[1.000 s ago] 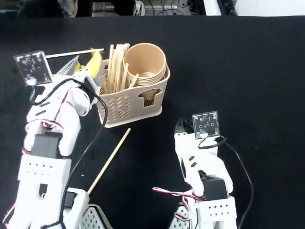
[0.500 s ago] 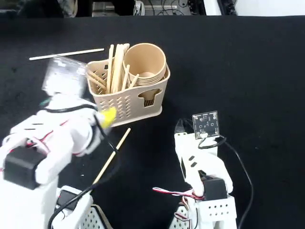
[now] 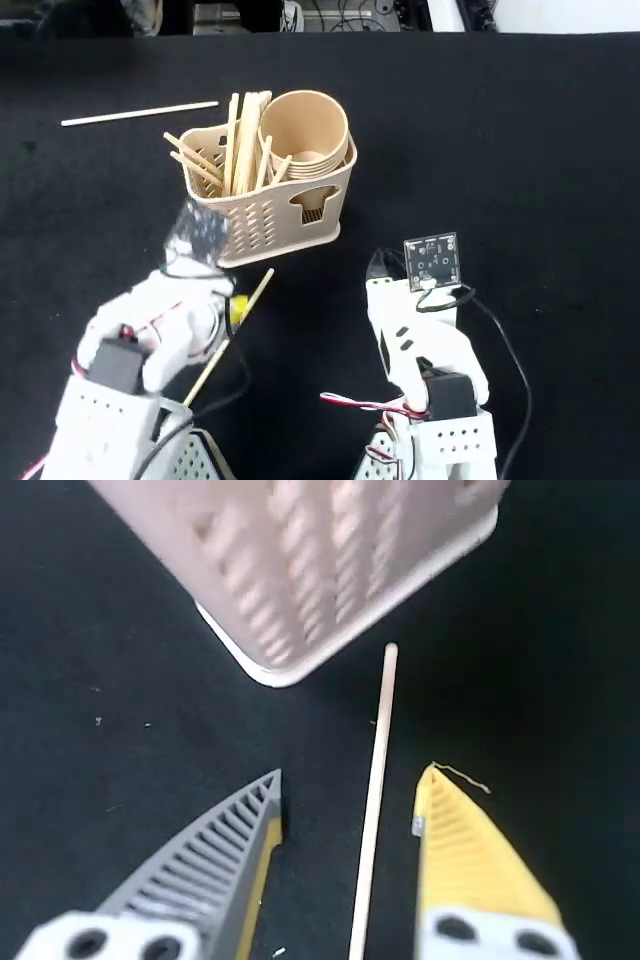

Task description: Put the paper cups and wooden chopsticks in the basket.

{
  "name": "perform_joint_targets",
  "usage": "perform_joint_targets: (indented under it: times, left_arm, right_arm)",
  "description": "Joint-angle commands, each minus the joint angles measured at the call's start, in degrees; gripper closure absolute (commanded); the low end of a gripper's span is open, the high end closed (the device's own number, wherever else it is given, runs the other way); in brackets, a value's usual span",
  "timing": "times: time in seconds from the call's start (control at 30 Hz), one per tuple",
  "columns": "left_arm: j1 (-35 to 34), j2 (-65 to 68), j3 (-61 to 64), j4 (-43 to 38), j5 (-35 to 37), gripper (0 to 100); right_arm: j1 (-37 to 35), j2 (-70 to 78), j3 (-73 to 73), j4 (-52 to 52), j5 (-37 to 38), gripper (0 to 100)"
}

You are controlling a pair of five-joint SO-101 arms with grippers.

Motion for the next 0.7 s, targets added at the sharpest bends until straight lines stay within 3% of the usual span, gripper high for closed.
perform_joint_targets:
  times: [0.0, 0.13, 0.67]
  left_arm:
    - [0.0, -7.6, 10.1, -3.1, -2.0, 78]
    - [-0.3, -4.0, 12.1, -3.3, -6.1, 78]
    - [-2.7, 27.2, 7.9, -20.4, -3.8, 79]
  right_arm:
    - [0.7, -5.0, -0.2, 0.2, 0.2, 98.2]
    - [0.7, -5.0, -0.2, 0.2, 0.2, 98.2]
    - [0.7, -4.9, -0.2, 0.2, 0.2, 98.2]
